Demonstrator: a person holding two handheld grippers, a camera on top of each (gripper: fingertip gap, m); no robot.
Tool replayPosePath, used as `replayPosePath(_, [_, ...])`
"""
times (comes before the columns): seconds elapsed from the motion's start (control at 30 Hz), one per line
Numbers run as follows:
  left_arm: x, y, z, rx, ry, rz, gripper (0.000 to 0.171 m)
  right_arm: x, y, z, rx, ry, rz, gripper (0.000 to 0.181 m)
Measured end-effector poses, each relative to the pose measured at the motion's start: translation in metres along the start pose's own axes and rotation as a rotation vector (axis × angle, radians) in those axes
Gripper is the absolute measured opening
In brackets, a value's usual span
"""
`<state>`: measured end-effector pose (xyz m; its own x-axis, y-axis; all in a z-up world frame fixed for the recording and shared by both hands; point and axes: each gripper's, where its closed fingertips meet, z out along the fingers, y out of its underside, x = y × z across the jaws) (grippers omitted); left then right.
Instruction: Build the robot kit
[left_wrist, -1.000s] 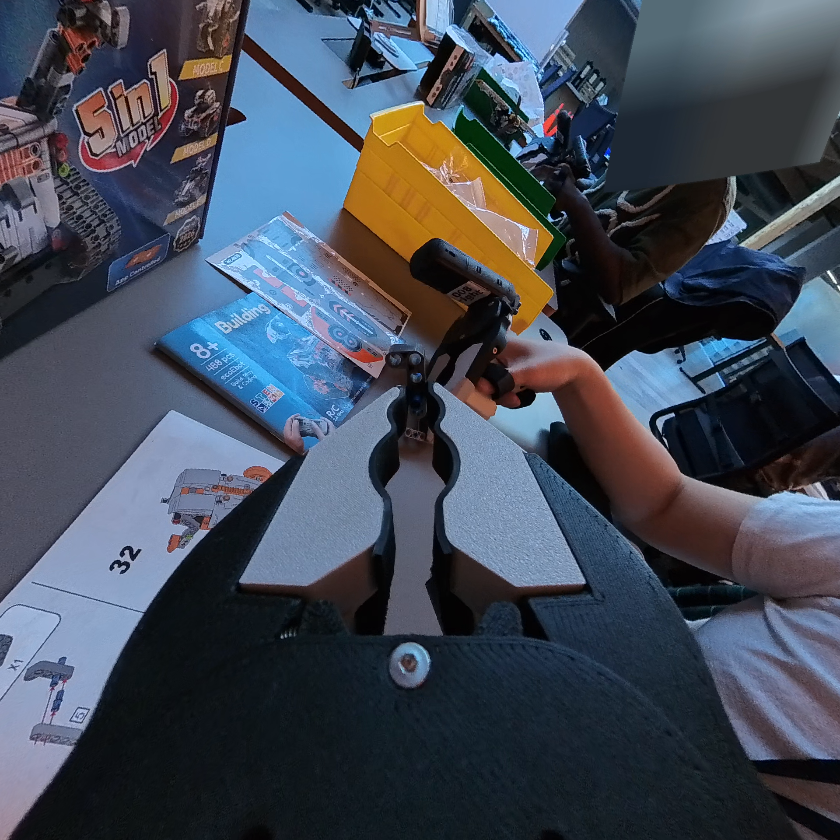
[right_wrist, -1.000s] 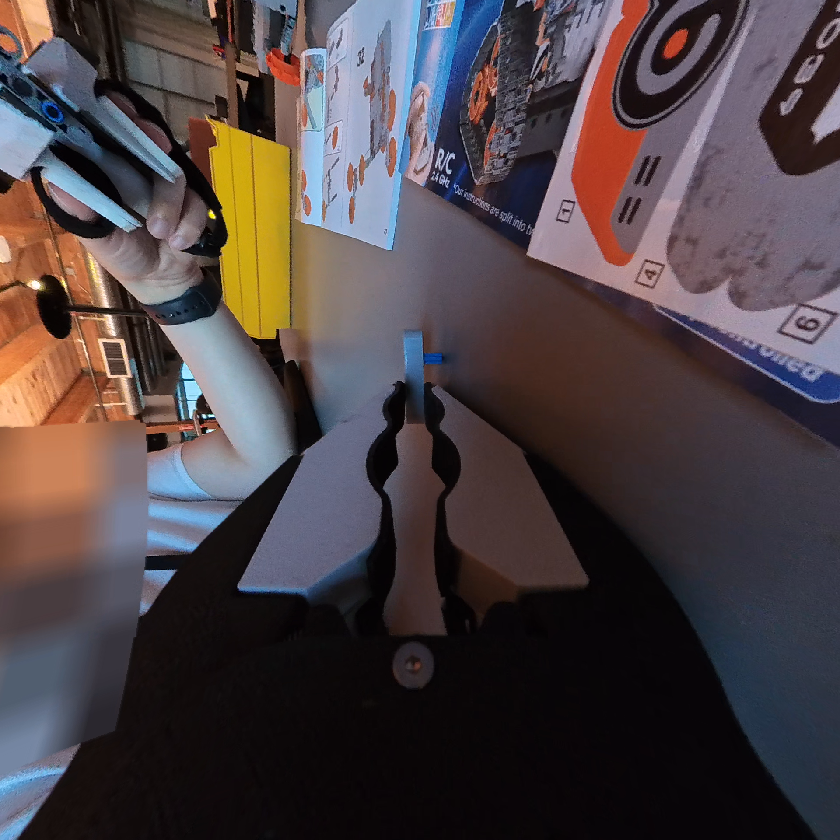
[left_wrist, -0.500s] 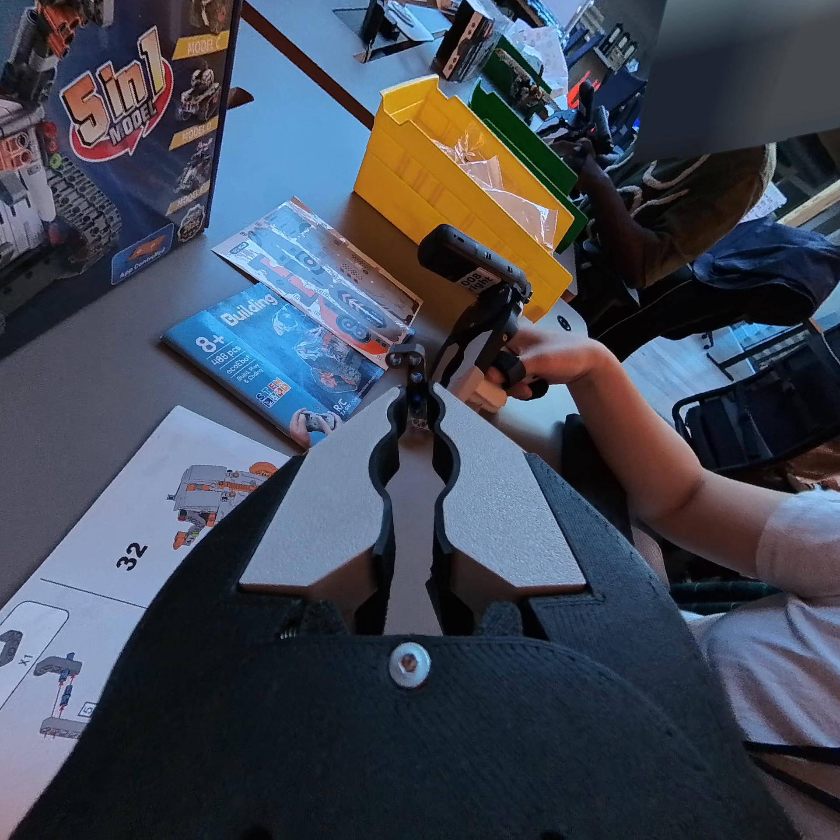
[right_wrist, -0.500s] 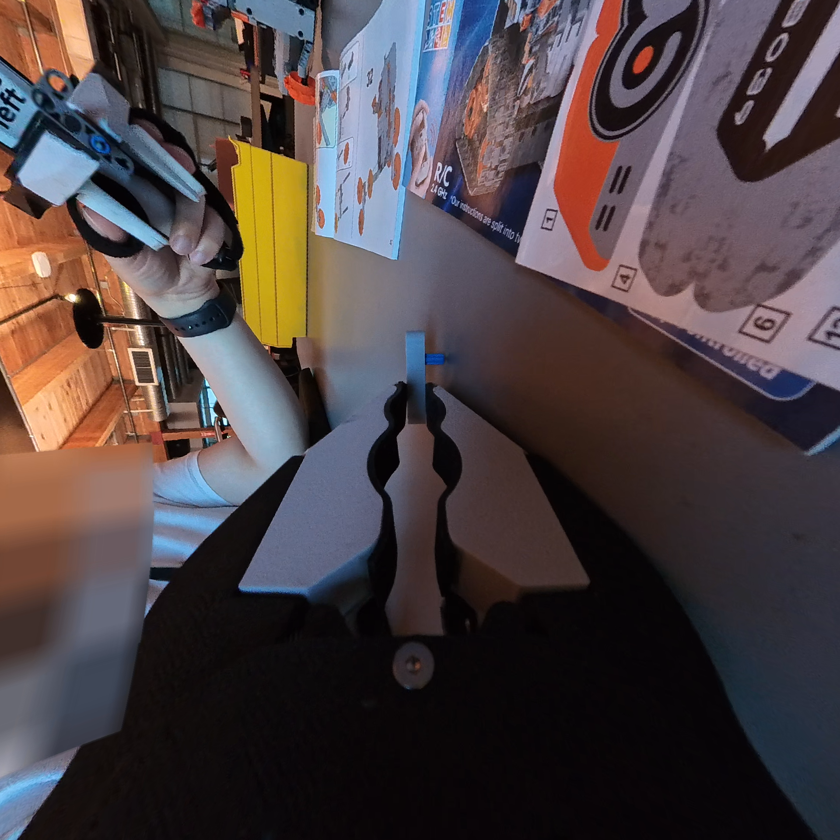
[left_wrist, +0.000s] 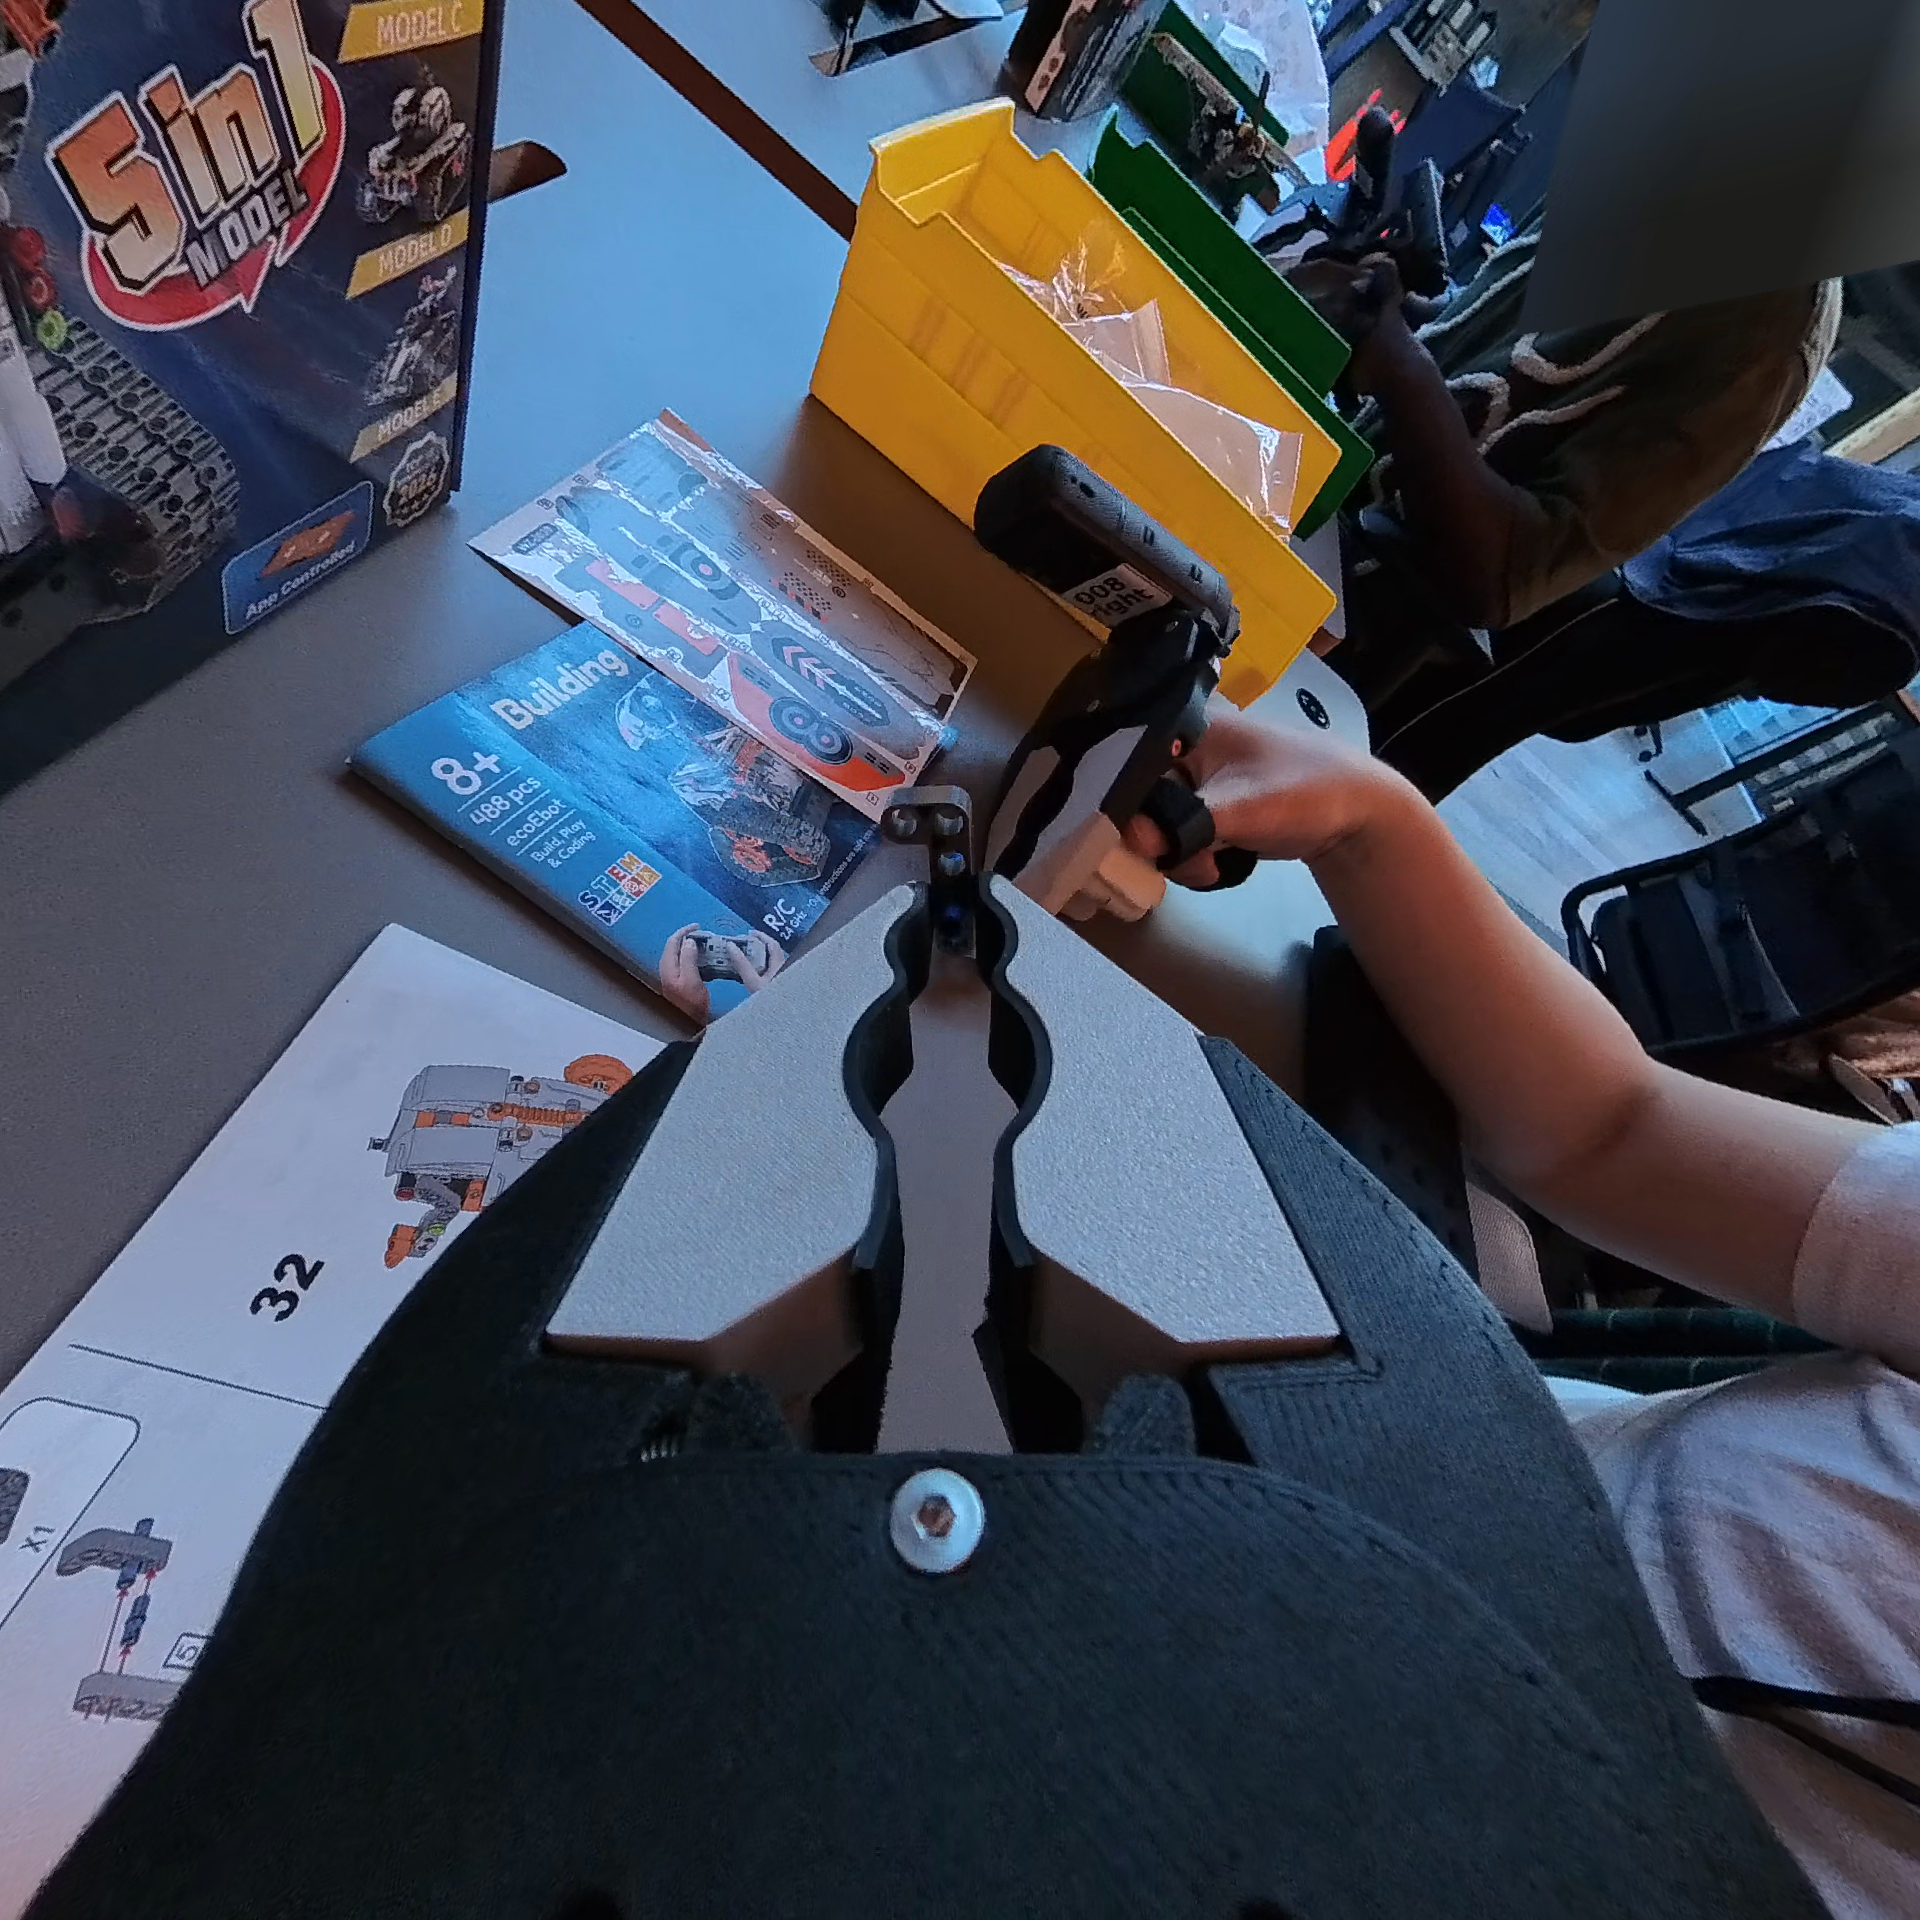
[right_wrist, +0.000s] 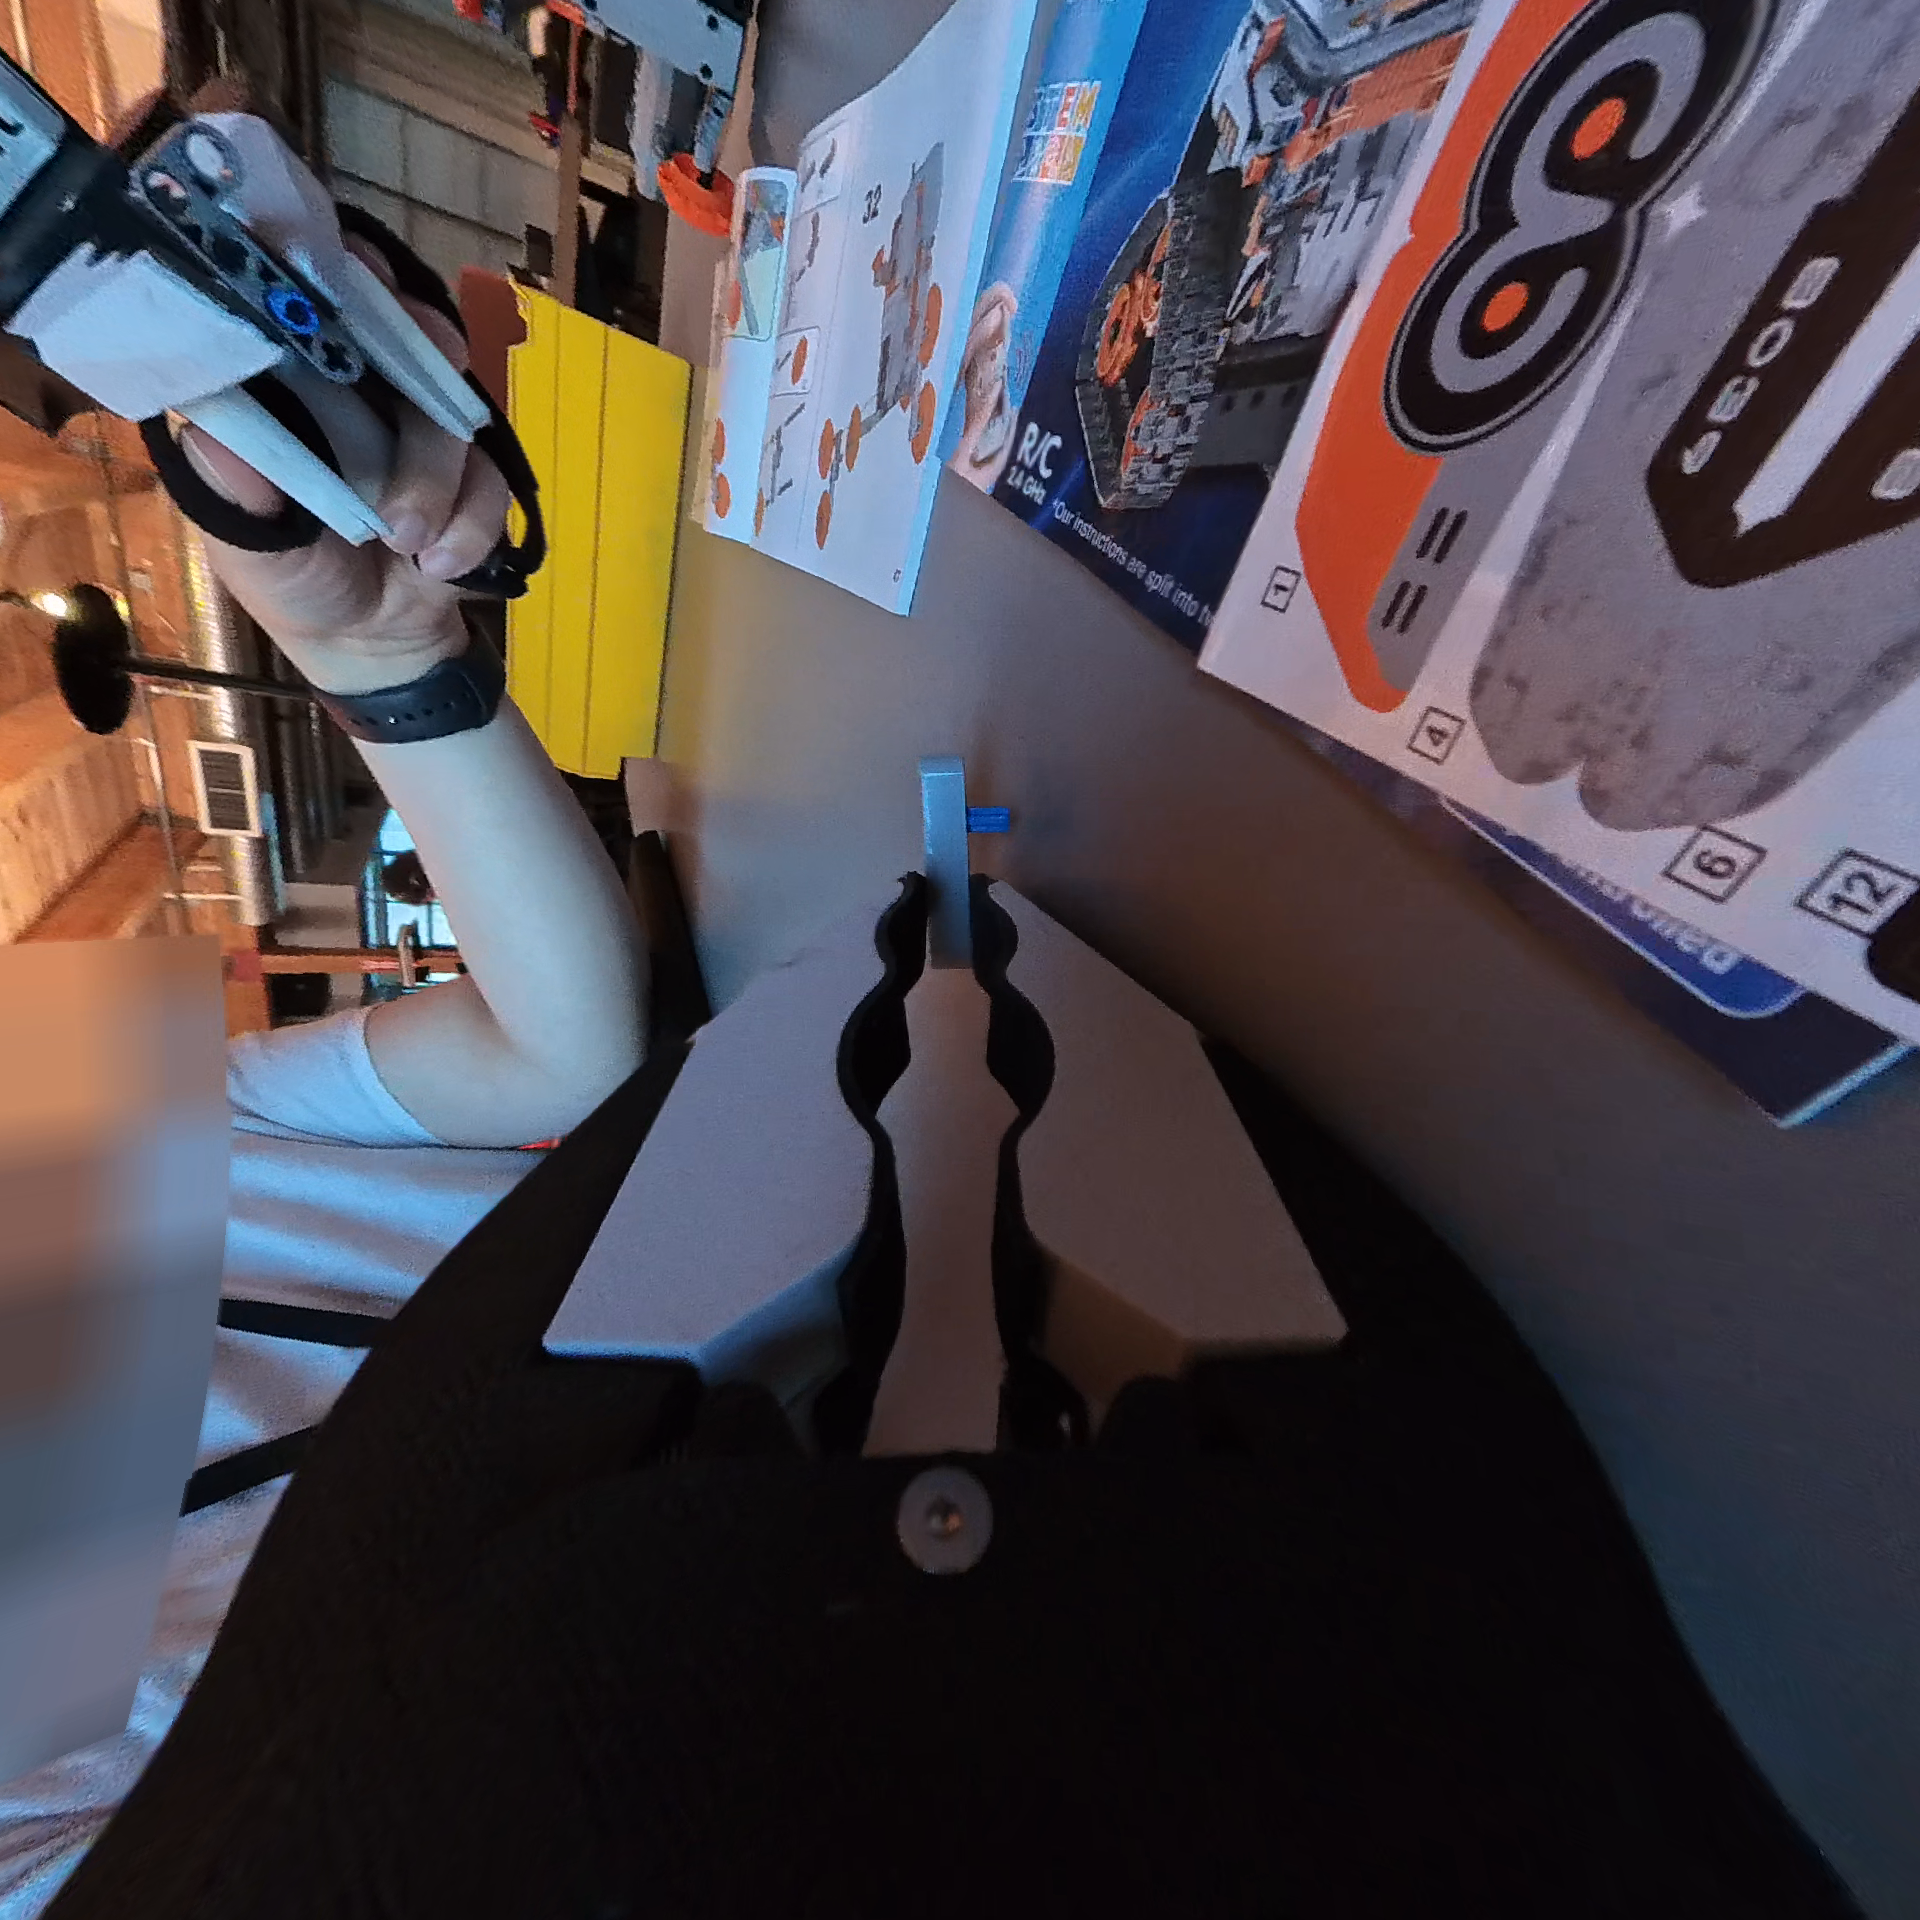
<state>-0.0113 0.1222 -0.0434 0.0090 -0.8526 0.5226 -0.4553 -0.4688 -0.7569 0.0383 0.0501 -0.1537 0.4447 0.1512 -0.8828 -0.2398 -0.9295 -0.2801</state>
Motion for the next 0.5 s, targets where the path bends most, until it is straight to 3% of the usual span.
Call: replayPosePath(0.5, [-0.0006,-0.0035,-0.0048,0.021,0.0,-0.003,0.004,0.0007,-0.0025,-0.001,0.022,-0.026,0.047,0.008])
